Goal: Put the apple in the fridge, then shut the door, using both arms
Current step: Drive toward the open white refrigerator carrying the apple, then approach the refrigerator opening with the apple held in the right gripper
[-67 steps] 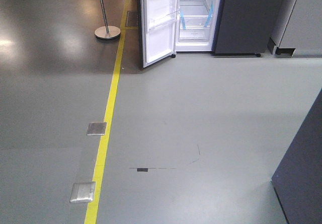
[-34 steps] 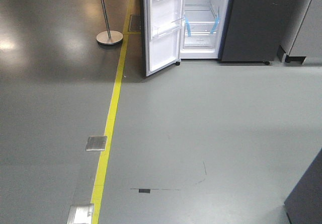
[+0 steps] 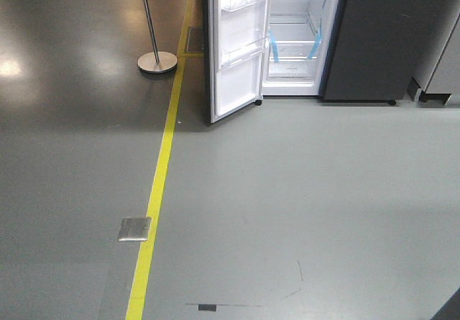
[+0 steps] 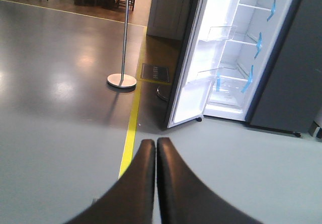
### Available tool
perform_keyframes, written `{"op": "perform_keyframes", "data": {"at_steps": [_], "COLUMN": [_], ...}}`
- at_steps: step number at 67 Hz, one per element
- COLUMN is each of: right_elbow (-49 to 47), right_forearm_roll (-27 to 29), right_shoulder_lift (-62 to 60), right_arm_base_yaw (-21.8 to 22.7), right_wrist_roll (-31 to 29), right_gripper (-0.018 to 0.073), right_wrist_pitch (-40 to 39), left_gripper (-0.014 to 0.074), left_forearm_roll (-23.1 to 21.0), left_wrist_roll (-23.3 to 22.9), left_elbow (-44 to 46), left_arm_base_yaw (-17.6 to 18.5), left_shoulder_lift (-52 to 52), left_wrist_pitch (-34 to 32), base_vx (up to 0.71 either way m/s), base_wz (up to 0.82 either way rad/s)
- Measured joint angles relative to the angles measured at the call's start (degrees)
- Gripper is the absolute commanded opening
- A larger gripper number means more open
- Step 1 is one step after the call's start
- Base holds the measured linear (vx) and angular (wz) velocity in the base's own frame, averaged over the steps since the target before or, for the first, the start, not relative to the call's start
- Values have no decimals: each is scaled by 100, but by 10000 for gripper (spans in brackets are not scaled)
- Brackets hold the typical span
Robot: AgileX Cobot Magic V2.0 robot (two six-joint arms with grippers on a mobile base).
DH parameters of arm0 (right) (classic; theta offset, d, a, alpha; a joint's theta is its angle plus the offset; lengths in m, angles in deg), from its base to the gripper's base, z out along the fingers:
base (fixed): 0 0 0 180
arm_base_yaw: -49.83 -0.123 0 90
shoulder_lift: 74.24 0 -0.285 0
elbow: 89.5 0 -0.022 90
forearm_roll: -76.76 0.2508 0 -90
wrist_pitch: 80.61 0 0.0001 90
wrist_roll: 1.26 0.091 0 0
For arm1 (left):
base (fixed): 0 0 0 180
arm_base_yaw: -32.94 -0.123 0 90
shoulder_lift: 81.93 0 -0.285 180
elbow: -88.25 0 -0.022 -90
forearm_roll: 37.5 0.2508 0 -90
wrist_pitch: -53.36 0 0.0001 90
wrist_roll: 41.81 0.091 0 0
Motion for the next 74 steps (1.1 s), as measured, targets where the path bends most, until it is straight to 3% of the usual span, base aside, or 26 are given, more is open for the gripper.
{"op": "perform_keyframes", "data": {"at_steps": [74], "right_elbow": [0], "right_forearm_roll": [0], "right_shoulder_lift": [0], "right_arm_base_yaw": [0], "right_wrist_roll": [0], "right_gripper": [204], "right_wrist_pitch": [0], "left_gripper": [-7], "left_forearm_roll": [0], "left_wrist_roll": [0], "left_elbow": [0], "left_arm_base_yaw": [0], "left_shoulder_lift": [0], "left_wrist_pitch": [0], "base_vx": [25], "base_wz": [-4]}}
